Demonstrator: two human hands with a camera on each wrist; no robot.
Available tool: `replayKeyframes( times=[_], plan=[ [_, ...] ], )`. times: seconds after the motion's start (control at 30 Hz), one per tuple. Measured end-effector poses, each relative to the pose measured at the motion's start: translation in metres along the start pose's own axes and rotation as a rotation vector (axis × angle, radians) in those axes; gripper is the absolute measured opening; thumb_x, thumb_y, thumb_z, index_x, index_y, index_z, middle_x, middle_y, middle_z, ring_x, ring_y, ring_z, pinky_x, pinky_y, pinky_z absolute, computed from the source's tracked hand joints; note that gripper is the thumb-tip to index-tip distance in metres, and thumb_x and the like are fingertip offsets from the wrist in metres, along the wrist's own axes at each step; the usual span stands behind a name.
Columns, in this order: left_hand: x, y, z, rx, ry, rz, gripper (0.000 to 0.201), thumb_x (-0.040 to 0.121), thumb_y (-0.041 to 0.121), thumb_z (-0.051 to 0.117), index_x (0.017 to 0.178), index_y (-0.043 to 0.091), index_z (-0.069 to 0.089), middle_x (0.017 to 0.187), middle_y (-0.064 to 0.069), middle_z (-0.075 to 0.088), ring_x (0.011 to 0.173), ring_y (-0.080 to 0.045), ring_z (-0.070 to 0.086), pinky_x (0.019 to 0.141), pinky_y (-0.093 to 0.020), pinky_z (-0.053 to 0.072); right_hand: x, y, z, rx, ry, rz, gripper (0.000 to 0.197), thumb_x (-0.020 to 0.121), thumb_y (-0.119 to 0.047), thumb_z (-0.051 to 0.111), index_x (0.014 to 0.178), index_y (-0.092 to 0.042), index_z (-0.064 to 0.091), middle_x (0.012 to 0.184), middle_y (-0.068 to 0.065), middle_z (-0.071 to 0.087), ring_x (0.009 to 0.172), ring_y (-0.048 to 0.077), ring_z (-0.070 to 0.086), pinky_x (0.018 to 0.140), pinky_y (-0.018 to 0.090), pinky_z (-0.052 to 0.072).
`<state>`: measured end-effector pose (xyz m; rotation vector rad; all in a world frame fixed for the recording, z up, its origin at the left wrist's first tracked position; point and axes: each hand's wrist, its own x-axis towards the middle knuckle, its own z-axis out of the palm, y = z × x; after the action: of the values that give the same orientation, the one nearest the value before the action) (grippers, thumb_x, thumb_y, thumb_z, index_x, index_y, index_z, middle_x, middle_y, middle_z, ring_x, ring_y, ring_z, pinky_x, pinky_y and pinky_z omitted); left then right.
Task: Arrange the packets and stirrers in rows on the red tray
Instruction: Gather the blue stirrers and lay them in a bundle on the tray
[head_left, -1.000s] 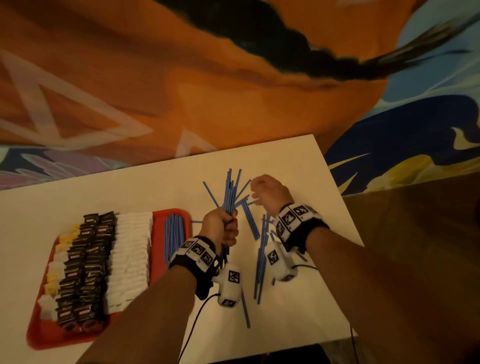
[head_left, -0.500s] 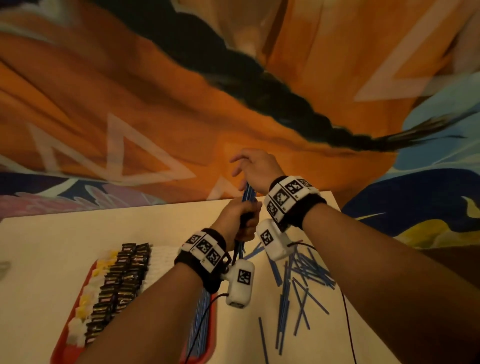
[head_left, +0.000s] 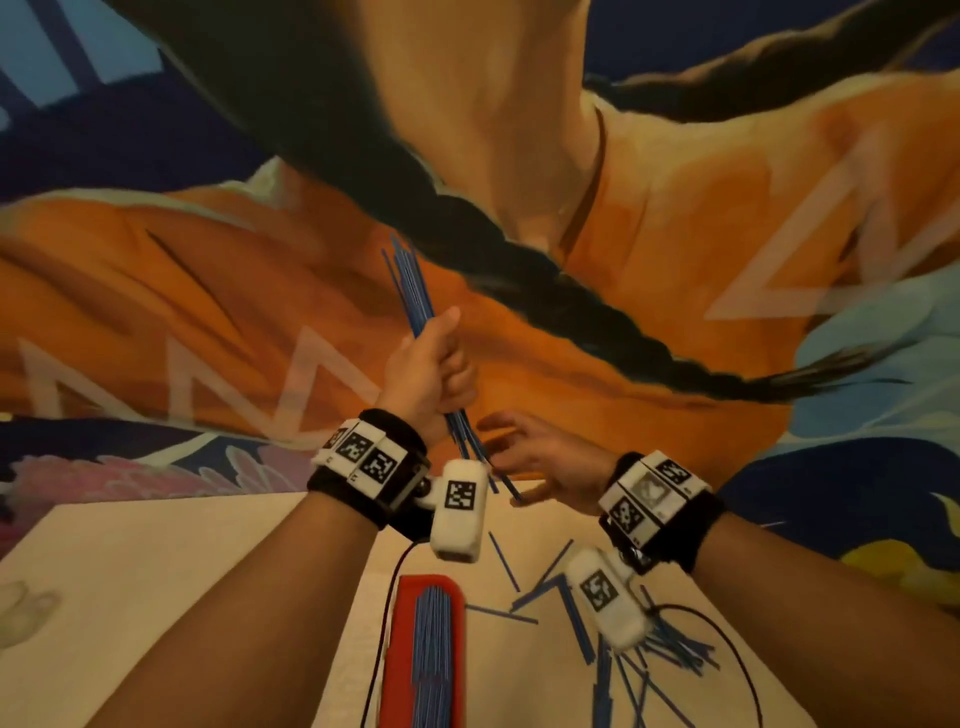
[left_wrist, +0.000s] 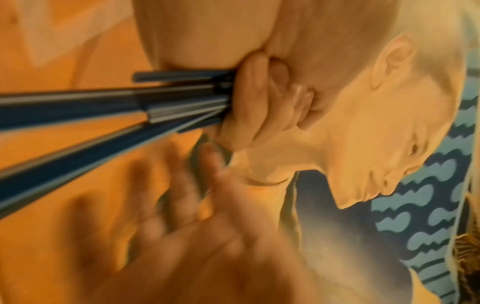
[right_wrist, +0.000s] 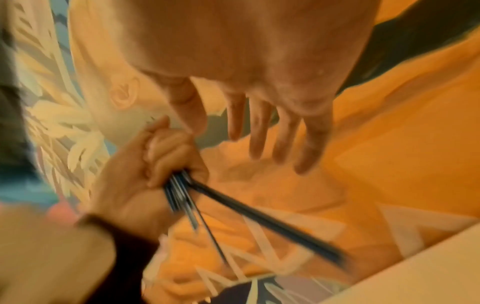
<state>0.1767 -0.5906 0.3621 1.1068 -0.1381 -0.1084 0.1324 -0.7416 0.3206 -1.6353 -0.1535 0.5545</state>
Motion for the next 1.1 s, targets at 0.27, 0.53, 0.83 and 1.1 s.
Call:
replayKeyframes(
  times=[0.27,0.53,0.83,1.1],
  plan=[
    [-0.007,0.03,0.002,-0.071,-0.035,0.083,0.049,0.104,0.029,0.044,0.06,0.018,0.024,0.043,0.005,0.02,0.034,-0.008,0.018,0.034,-0.02,0.014,0.007,-0.025,0.042,-0.25,0.013,0.024,0.022,0.101,-0.04,0.042,0.087,-0.027,0.053,0.065,-0.001,0.042,0.057,0.014,0.038,0.054,0.029,0.035],
    [-0.006,0.037,-0.016,-0.315,-0.007,0.069,0.051,0.102,0.032,0.047,0.056,0.018,0.031,0.041,0.006,0.024,0.031,-0.007,0.023,0.032,-0.019,0.024,0.0,-0.031,0.038,-0.427,-0.023,-0.108,0.045,0.105,-0.04,0.033,0.067,-0.018,0.045,0.051,-0.004,0.037,0.046,0.012,0.036,0.05,0.03,0.031],
    [0.001,0.052,-0.05,-0.42,0.164,0.096,0.06,0.103,0.034,0.045,0.045,0.022,0.035,0.041,0.007,0.021,0.03,-0.006,0.016,0.029,-0.019,0.013,-0.018,-0.019,0.013,-0.384,0.034,-0.071,0.049,0.106,-0.034,0.032,0.068,-0.015,0.057,0.053,-0.001,0.032,0.048,0.013,0.028,0.047,0.025,0.027],
    [-0.019,0.012,-0.019,-0.017,0.11,-0.051,0.055,0.089,0.064,0.054,0.059,0.024,0.032,0.046,0.005,0.021,0.034,-0.009,0.018,0.036,-0.019,0.012,-0.01,-0.061,0.027,-0.626,0.378,-0.214,0.051,0.105,-0.041,0.029,0.074,-0.014,0.059,0.054,0.007,0.056,0.046,0.02,0.051,0.05,0.031,0.045]
  ],
)
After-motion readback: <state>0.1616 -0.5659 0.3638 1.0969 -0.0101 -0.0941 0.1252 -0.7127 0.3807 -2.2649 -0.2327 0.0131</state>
